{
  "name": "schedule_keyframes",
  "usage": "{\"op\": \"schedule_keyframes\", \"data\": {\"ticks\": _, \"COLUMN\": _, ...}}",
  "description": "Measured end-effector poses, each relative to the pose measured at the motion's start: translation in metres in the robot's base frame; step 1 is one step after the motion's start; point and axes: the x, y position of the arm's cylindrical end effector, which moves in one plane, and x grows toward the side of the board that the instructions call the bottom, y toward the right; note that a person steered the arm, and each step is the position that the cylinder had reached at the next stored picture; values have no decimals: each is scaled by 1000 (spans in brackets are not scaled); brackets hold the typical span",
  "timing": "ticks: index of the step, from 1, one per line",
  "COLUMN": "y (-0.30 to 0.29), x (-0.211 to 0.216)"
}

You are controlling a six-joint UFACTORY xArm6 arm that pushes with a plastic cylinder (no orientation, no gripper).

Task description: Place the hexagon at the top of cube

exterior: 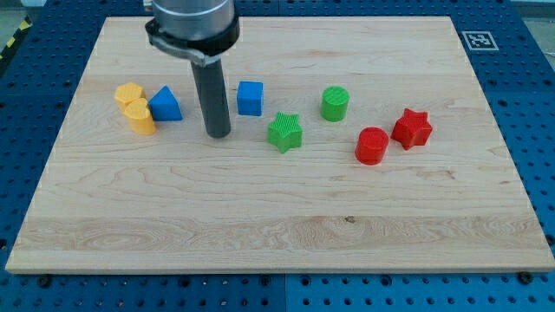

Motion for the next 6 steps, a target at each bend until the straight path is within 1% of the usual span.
{"op": "schedule_keyframes", "data": {"ticks": 1, "y": -14, "x": 22}}
{"op": "schedule_keyframes", "data": {"ticks": 3, "y": -122, "x": 23}}
{"op": "schedule_keyframes", "data": {"ticks": 4, "y": -128, "x": 18}}
{"op": "schedule_keyframes", "data": {"ticks": 5, "y": -146, "x": -14}}
{"op": "schedule_keyframes", "data": {"ticks": 6, "y": -163, "x": -29}}
